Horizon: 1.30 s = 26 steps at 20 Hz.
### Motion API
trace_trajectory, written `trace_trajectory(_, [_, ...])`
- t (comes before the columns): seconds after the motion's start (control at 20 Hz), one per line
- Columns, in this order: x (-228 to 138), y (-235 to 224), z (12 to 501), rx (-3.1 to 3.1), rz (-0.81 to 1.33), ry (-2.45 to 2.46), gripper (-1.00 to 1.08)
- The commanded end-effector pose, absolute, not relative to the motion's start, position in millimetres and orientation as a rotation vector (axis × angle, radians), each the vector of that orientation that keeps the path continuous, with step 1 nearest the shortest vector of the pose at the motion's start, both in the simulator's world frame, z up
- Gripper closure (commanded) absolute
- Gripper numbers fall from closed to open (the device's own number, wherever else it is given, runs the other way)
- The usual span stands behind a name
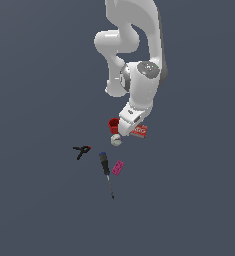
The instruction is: Pick up a designated object from a clutter of objects.
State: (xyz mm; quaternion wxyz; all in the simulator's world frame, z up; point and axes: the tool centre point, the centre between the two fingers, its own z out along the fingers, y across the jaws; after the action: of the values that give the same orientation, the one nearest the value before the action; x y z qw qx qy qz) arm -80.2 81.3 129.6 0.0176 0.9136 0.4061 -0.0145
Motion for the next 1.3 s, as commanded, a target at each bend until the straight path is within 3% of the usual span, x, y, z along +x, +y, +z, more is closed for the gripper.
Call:
trace_trajectory(0.0, [-94.1, 92.1, 113.0, 2.783, -0.036, 1.394, -0.92])
trace_trajectory(0.6, [-142.3, 121.5, 70.1, 2.590, -0.005, 1.772, -0.92])
trace_trajectory(1.25, [-148.6, 124.3, 58.2, 2.567, -0.002, 1.811, -0.92])
